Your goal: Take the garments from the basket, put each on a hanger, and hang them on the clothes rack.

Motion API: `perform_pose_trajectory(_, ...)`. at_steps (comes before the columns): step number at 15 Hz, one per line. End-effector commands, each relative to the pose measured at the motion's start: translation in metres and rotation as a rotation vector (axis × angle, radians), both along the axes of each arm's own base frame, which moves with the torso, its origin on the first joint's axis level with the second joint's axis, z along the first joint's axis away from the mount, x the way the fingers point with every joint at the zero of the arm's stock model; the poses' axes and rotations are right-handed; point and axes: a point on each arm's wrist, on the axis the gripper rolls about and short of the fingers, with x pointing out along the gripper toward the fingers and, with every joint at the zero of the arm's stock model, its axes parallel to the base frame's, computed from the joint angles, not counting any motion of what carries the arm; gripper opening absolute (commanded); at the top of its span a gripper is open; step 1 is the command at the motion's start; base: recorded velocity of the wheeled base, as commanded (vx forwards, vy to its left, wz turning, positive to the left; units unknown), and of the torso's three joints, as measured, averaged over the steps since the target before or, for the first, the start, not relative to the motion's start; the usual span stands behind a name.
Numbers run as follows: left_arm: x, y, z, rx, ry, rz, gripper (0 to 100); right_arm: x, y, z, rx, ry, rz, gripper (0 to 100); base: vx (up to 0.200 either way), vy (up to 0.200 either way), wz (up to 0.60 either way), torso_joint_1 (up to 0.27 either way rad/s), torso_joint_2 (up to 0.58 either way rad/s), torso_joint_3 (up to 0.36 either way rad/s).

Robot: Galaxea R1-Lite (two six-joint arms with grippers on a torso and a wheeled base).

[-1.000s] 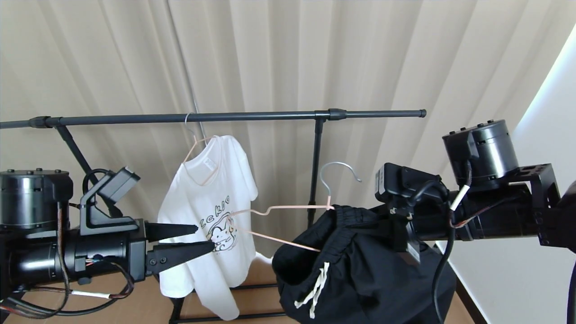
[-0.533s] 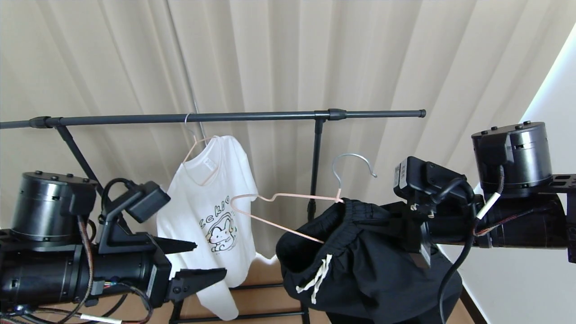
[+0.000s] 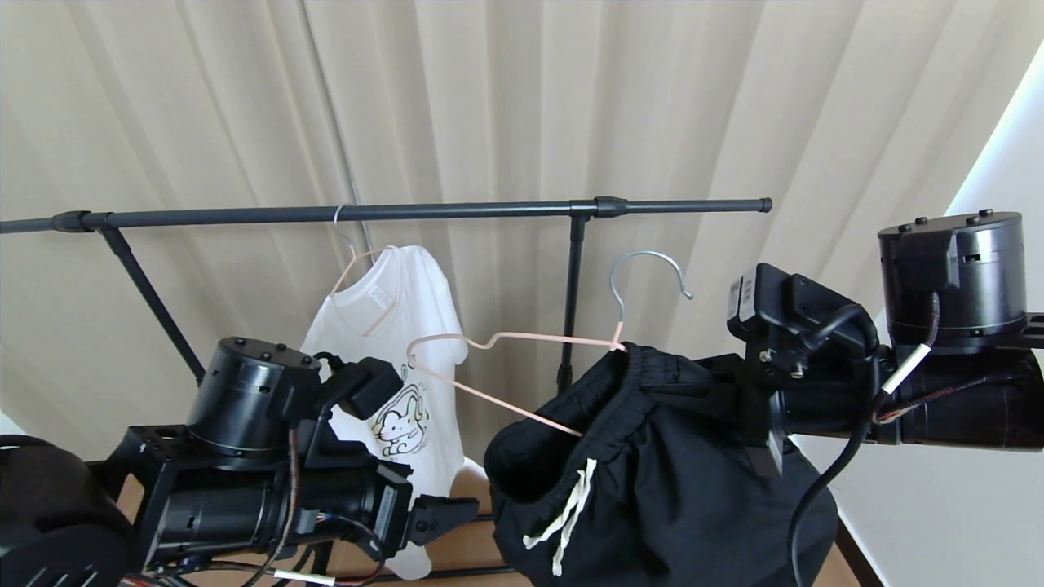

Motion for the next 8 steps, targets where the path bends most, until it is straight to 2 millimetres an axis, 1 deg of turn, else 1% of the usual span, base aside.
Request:
perform_pose_trajectory(1, 0.013, -0.021, -0.024, 0.035, 0.06, 0.051, 100, -0.003, -0.001, 0.002, 0.004, -0.007, 0.003, 0, 0.0, 0.0, 0.0, 0.0, 0.0, 0.0)
perform_pose_trajectory(2, 0.02, -0.027, -0.029, 0.042, 0.062, 0.092, 100, -0.007, 0.0, 0.001, 0.004, -0.007, 0.014, 0, 0.0, 0.0, 0.0, 0.0, 0.0, 0.0)
perform_pose_trajectory(5, 0.032, -0.037, -0.033, 0.021, 0.071, 0.144, 100, -0.014, 0.0, 0.003, 0.008, -0.013, 0.031, 0, 0.0, 0.0, 0.0, 0.0, 0.0, 0.0)
perform_pose_trajectory(8, 0.038, -0.041, -0.037, 0.005, 0.057, 0.154, 100, -0.017, 0.0, 0.003, 0.008, -0.014, 0.035, 0, 0.0, 0.0, 0.0, 0.0, 0.0, 0.0)
